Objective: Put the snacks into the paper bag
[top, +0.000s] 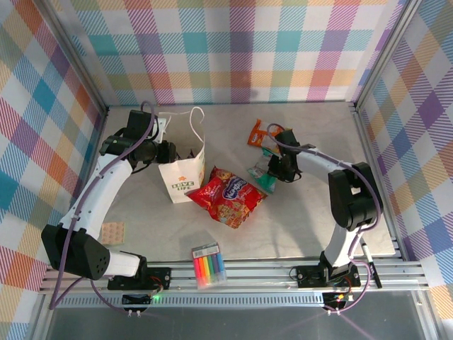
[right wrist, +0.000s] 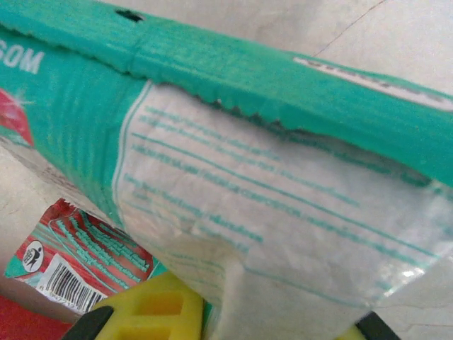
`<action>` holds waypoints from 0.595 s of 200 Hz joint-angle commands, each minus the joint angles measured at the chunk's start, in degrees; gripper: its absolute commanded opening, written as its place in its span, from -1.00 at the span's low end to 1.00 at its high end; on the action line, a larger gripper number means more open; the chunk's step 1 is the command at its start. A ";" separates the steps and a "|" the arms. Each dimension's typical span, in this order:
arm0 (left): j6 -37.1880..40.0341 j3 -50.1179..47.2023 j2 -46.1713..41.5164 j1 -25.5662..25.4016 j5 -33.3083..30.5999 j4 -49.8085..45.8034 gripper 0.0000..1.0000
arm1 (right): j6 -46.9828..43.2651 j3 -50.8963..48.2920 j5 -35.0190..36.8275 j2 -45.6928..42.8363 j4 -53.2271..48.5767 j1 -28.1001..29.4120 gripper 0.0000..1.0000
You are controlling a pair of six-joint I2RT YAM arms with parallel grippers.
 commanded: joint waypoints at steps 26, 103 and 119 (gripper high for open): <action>-1.15 0.29 -1.55 -0.98 0.00 0.74 -0.25 | -4.08 3.42 3.90 -2.55 -6.44 -0.10 -0.70; -2.47 -0.87 -3.18 -0.98 0.24 1.86 -0.25 | -8.48 4.84 4.94 -10.07 -10.51 -0.08 -0.69; -2.61 -1.25 -3.83 -0.98 0.27 2.31 -0.25 | -8.97 5.18 5.29 -11.75 -11.43 -0.11 -0.69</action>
